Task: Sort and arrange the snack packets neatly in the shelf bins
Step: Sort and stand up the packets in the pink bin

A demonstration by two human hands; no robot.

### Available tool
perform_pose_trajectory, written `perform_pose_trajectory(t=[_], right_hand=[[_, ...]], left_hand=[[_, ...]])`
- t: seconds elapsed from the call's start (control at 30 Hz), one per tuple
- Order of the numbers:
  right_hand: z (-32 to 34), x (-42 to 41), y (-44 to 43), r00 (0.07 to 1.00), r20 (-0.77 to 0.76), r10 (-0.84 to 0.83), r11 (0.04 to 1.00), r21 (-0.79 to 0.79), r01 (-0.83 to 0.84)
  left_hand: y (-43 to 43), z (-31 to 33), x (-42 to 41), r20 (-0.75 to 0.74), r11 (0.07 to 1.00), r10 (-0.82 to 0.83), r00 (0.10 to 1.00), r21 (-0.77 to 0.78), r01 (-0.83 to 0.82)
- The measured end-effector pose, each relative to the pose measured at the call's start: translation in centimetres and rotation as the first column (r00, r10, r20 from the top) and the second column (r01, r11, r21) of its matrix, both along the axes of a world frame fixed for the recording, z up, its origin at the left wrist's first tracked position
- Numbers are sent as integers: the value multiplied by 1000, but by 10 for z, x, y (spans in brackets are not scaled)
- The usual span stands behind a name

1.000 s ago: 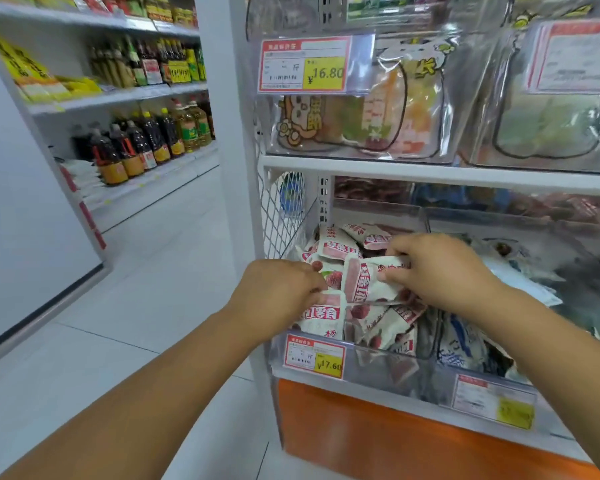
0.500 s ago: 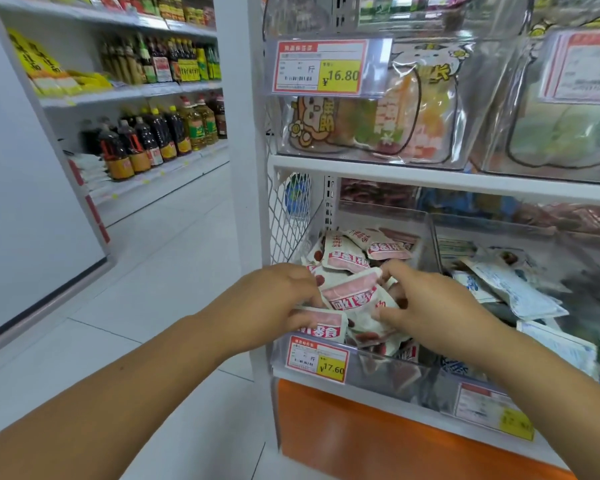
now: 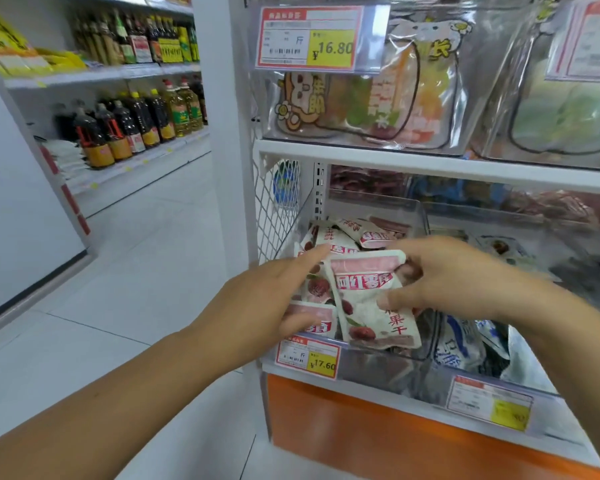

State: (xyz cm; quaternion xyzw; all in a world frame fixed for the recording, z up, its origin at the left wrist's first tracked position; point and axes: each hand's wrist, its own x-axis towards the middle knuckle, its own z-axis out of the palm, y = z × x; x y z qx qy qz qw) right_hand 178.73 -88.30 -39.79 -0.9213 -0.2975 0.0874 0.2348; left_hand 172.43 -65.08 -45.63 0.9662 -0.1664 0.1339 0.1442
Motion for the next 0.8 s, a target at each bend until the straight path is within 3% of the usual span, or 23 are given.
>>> perform_pose_trajectory(t=[0.07, 0.13, 0.23, 0.3, 0.37, 0.53, 0.7, 0.8], right_hand=[[-18, -6, 8, 987, 129, 91, 965, -257, -56], [-33, -11, 14, 949, 229, 216, 896, -434, -99], [-11, -7, 2, 985, -79, 154, 914, -367, -173], [10, 2, -9, 979, -177, 99, 940, -308, -151], [17, 17, -12, 992, -82, 93, 919, -375, -118], [-3, 47, 3, 988, 70, 139, 729, -682, -54], [-26, 46, 16, 984, 144, 104, 695, -718, 32], [-31, 41, 13, 995, 93, -47, 891, -446, 84]], left_hand=[[-9, -4, -1, -81, 988, -57, 995, -151, 44], [-17, -10, 0, -103, 981, -98, 990, -177, 78], [-19, -17, 10, -32, 994, -110, 993, -31, 109], [-17, -17, 16, -54, 988, -148, 988, -55, 145], [-20, -15, 19, -60, 980, -192, 979, -57, 189], [-39, -20, 23, -103, 953, -273, 957, 105, 283], [-39, -19, 24, -141, 943, -308, 941, 86, 322], [-36, -23, 21, -96, 948, -310, 946, 43, 315]])
